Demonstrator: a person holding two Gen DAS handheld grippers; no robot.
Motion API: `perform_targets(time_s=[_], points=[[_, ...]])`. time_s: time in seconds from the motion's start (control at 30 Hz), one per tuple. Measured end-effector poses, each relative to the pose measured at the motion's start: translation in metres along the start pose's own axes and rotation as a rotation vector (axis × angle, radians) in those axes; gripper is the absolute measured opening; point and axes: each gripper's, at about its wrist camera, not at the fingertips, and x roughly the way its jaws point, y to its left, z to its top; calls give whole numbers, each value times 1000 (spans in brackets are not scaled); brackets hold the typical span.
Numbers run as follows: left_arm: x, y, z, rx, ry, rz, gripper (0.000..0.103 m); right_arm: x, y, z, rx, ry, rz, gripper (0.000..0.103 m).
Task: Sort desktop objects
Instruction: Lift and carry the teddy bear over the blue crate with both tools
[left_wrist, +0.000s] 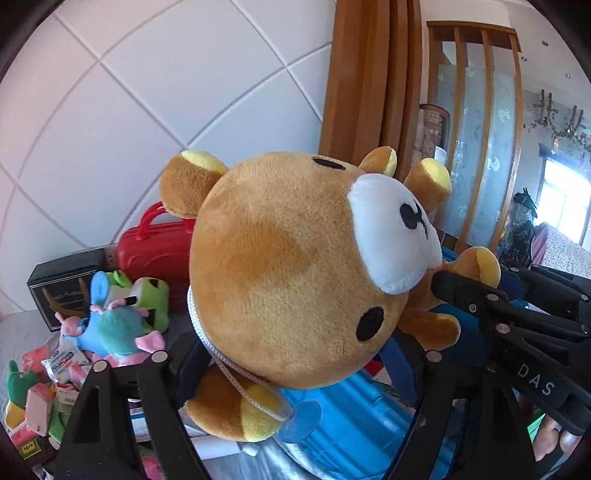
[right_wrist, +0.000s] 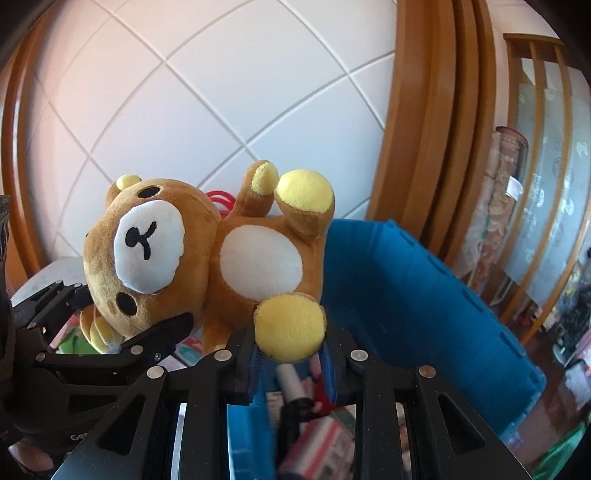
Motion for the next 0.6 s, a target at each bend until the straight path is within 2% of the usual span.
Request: perform_targets(time_s=[0.13, 0.23, 0.4, 0.6], points=[[35, -49, 7, 12, 154, -32, 82, 7, -62, -7, 30, 80, -21, 26], [58, -69, 6, 10, 246, -48, 82, 22, -92, -18, 45, 135, -21, 26], [73, -93, 3, 36, 303, -43, 82, 26, -131, -36, 91, 171, -7, 26], [80, -101, 2, 41, 346, -39, 84, 25, -144, -45, 123, 175, -6, 27]])
